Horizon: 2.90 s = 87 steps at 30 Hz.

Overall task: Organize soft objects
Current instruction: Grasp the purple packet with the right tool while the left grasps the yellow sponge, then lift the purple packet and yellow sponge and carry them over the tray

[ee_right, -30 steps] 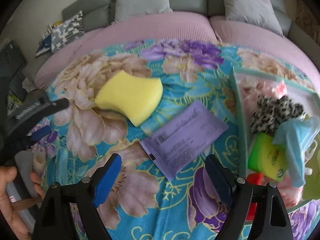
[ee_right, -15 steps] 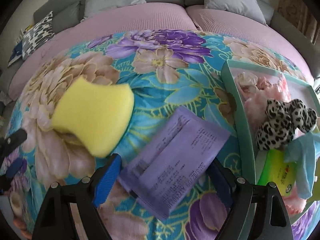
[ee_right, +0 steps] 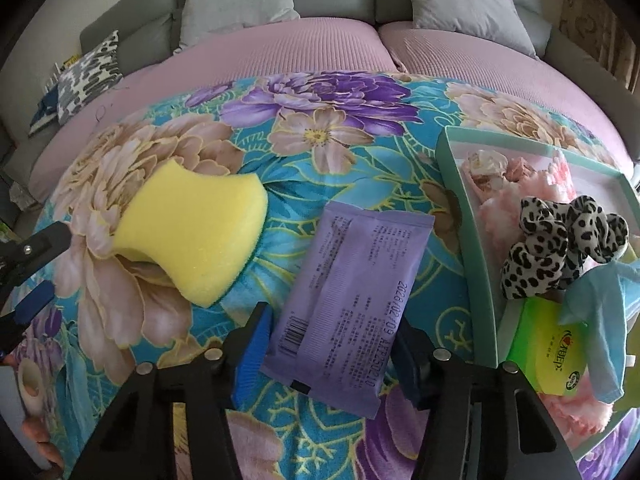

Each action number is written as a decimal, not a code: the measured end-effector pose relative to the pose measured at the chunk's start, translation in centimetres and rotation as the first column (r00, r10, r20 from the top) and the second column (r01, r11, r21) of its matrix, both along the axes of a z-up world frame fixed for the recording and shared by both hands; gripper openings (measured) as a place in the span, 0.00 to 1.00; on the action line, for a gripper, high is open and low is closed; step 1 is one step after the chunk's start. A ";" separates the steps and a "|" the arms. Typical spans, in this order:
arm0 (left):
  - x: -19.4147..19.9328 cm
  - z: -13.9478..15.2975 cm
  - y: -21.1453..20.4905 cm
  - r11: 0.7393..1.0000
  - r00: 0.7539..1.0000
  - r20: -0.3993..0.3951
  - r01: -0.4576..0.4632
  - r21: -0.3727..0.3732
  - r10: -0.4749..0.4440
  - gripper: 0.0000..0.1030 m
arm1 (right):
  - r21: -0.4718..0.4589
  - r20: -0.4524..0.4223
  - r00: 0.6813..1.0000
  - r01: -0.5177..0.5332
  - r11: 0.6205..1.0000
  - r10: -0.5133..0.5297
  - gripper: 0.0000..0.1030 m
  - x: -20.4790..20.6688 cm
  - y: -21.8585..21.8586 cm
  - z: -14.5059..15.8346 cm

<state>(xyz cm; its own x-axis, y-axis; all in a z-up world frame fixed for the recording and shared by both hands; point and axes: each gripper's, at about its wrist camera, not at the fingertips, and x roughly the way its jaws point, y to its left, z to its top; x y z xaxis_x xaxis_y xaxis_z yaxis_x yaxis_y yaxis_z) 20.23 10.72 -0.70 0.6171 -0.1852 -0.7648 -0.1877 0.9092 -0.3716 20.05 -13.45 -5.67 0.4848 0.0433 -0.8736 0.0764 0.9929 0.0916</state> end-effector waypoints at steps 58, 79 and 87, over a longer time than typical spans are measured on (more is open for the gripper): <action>5.4 -0.9 -9.7 0.967 0.986 -0.129 0.131 0.218 -0.105 0.94 | 0.232 0.169 0.974 0.111 0.966 -0.153 0.57 -3.6 -10.9 5.7; 0.5 7.2 -18.9 0.918 0.912 0.111 0.390 0.067 -0.396 0.65 | 0.207 0.254 0.930 0.217 0.954 -0.267 0.57 -7.4 -18.0 8.6; -0.2 7.7 -27.6 0.811 0.804 0.113 0.584 0.035 -0.584 0.66 | 0.148 0.208 0.919 0.309 0.939 -0.335 0.57 -8.8 -23.2 7.4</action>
<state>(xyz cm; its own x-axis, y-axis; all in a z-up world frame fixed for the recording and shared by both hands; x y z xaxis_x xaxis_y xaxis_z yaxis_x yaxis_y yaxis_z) 20.05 -16.92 7.00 0.4740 -0.5394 -0.6960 0.4217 0.8329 -0.3584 11.21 -36.66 1.72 0.6730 -0.0597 -0.7372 0.3549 0.9006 0.2511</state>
